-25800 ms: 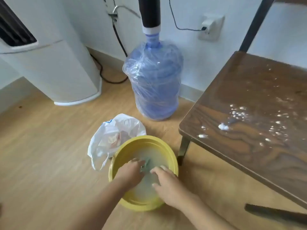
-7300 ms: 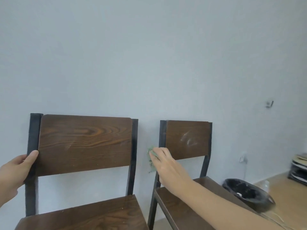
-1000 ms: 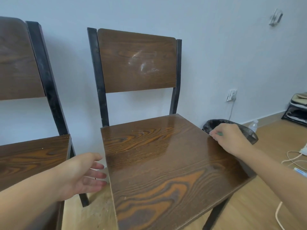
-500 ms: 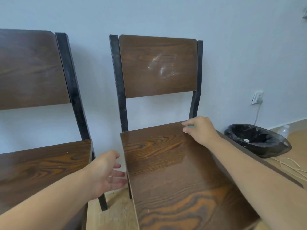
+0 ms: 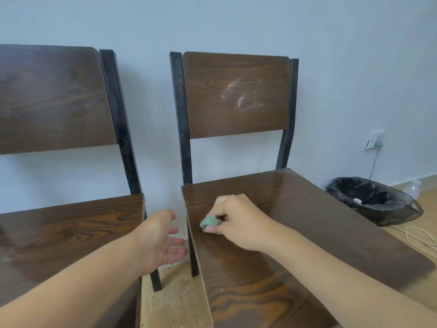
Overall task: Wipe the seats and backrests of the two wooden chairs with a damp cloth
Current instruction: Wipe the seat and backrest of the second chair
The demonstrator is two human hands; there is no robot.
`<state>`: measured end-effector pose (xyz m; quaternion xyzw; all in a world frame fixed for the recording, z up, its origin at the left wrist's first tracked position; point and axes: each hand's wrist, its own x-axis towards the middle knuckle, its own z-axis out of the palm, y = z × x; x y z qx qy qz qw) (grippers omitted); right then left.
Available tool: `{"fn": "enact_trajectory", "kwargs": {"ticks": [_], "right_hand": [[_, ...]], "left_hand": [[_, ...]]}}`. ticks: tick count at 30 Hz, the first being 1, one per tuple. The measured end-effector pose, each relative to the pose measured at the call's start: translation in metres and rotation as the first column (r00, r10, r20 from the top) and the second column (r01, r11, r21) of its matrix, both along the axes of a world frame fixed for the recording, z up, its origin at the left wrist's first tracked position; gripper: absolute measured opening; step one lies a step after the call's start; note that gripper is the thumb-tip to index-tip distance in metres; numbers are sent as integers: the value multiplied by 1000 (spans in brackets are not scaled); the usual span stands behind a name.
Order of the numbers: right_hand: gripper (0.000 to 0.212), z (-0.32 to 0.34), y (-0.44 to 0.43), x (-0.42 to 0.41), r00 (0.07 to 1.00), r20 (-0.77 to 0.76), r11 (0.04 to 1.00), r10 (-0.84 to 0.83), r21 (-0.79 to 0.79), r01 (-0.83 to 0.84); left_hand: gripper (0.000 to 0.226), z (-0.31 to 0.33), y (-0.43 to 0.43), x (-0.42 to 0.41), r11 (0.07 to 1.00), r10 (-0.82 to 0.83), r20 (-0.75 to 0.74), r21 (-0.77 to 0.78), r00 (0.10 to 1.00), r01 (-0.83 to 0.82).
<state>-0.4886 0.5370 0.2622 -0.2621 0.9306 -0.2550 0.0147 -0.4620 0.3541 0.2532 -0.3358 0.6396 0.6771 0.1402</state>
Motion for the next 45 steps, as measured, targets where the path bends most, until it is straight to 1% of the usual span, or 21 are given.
{"fn": "enact_trajectory", "kwargs": {"ticks": [4, 5, 6, 7, 8, 9, 10, 12, 13, 15, 18, 19, 21, 23, 25, 27, 31, 34, 37, 40, 45], "right_hand": [[18, -10, 15, 71, 990, 23, 989, 138, -61, -137], [19, -11, 12, 79, 989, 42, 989, 144, -28, -143], [21, -14, 8, 81, 990, 87, 993, 111, 37, -114], [25, -17, 6, 83, 985, 153, 989, 74, 114, -92], [26, -19, 9, 85, 976, 203, 982, 74, 154, -107], [25, -14, 16, 88, 975, 184, 983, 121, 111, -143], [22, -6, 22, 89, 982, 117, 987, 150, 31, -155], [20, 13, 41, 98, 973, 97, 977, 210, -64, -205], [18, 19, 46, 90, 981, 55, 977, 187, -113, -180], [9, 29, 41, 46, 1000, -21, 989, -10, -147, 7], [13, 25, 13, -49, 947, -104, 952, -303, -75, 296], [15, 19, 1, -72, 930, -112, 936, -351, -66, 346], [16, 1, -25, -96, 921, -132, 930, -367, -73, 360], [15, -13, -52, -100, 933, -181, 950, -312, -90, 300], [17, -19, -74, -95, 952, -226, 977, -207, -96, 190], [18, -21, -81, -88, 967, -236, 995, -95, -44, 87], [23, -14, -60, -65, 981, -153, 993, 118, 27, -115], [25, -12, -40, -28, 966, -107, 972, 237, 25, -235], [31, -12, -16, 12, 953, -40, 954, 300, -15, -300], [39, -9, 7, 49, 948, 7, 946, 318, -76, -317], [42, -5, 30, 96, 923, 47, 920, 381, -123, -373]], "left_hand": [[41, -4, -3, 3, 1000, 2, -8, 18, 1000, -2], [41, -4, -4, 4, 1000, -2, -12, 21, 1000, 3], [42, -5, -4, 5, 1000, -6, -13, 23, 1000, 6], [42, -5, -5, 5, 1000, -13, -13, 23, 1000, 13], [43, -4, -5, 6, 1000, -19, -13, 25, 1000, 20], [43, -4, -4, 7, 999, -28, -13, 27, 1000, 28], [44, -2, -4, 8, 999, -40, -16, 31, 999, 41], [44, -1, -3, 10, 998, -51, -27, 43, 998, 52], [43, -1, -3, 10, 998, -52, -29, 44, 998, 53], [42, 0, -4, 10, 998, -52, -21, 36, 998, 52], [42, -1, -6, 10, 999, -30, -16, 28, 999, 30], [42, -2, -5, 10, 999, -22, -11, 28, 1000, 22], [41, -2, -3, 9, 999, -17, -11, 32, 1000, 17], [39, -3, -1, 7, 999, -13, -22, 44, 1000, 14], [37, -3, 0, 5, 998, 8, -32, 64, 999, -6], [38, -3, 1, 4, 996, 36, -47, 86, 998, -32], [42, -3, 0, 6, 988, 82, -58, 134, 995, -73], [44, 0, 2, 11, 989, 97, -70, 121, 993, -88], [43, 5, 5, 16, 992, 78, -78, 109, 994, -69], [44, 4, 7, 24, 999, 21, -81, 44, 997, -18], [23, -1, 15, 43, 992, -118, -62, -45, 991, 116]]}}
